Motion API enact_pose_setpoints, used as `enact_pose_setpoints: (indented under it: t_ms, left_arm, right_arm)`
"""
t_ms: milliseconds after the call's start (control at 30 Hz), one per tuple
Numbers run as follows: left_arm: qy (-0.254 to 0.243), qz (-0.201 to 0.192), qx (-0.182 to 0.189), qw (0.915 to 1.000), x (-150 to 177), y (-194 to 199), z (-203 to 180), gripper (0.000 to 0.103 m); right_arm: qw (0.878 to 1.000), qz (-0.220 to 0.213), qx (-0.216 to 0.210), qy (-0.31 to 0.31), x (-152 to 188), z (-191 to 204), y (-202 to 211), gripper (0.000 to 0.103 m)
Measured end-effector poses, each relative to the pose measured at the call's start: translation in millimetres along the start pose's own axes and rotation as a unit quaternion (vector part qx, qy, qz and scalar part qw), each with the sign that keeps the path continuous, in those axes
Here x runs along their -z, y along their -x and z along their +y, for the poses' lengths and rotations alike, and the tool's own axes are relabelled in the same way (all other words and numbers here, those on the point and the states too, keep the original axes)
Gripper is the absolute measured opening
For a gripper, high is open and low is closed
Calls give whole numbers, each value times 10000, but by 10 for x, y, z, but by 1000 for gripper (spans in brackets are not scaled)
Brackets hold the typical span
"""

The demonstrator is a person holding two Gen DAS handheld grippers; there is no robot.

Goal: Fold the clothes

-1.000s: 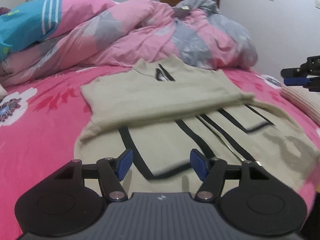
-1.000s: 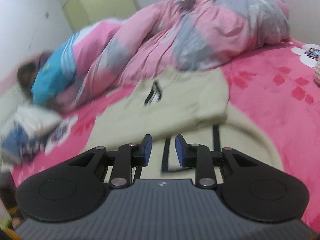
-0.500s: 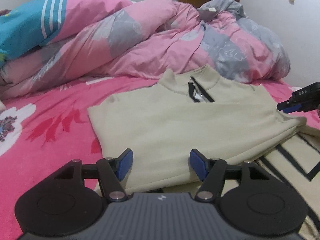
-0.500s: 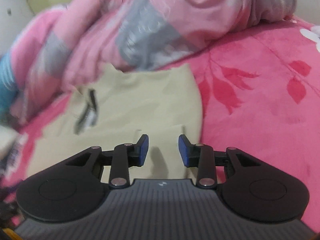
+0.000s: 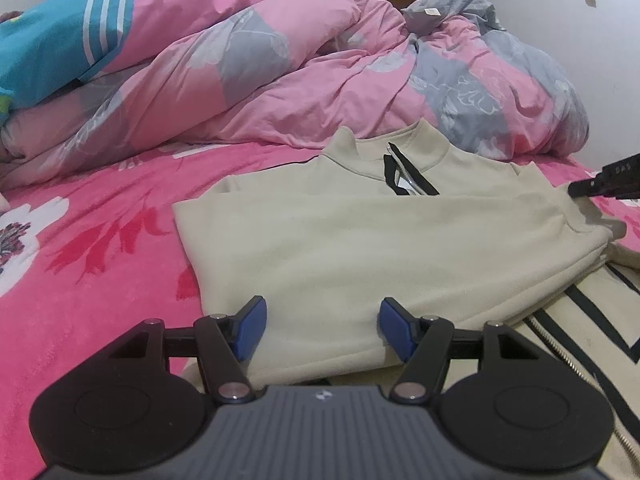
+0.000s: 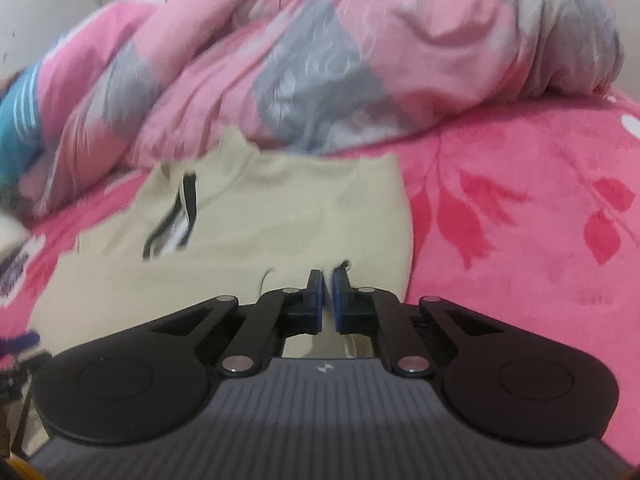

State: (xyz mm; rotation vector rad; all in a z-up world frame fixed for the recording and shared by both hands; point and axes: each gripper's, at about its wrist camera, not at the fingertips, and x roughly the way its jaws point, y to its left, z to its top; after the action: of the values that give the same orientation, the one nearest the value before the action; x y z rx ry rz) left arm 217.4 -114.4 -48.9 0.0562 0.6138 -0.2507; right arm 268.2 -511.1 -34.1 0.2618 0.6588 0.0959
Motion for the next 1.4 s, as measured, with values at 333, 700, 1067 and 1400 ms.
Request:
enact_pose_setpoints:
  t_ms: [333, 700, 1067, 1400]
  left_arm:
    - [-56, -20, -141, 9999, -45, -89, -2, 63]
    - [-360, -26, -197, 9992, -16, 9, -67, 66]
    - [-778, 30, -341, 9964, 96, 76, -215, 73]
    - [-769, 70, -357, 9964, 111, 57, -206, 76]
  right_arm:
    - [9994, -289, -70, -191, 19, -116, -169, 3]
    - [9988, -383, 20, -300, 139, -74, 182, 10]
    - [9969, 54, 164, 771, 421, 468, 278, 11]
    - [9924, 376, -101, 1169, 432, 790, -392, 13]
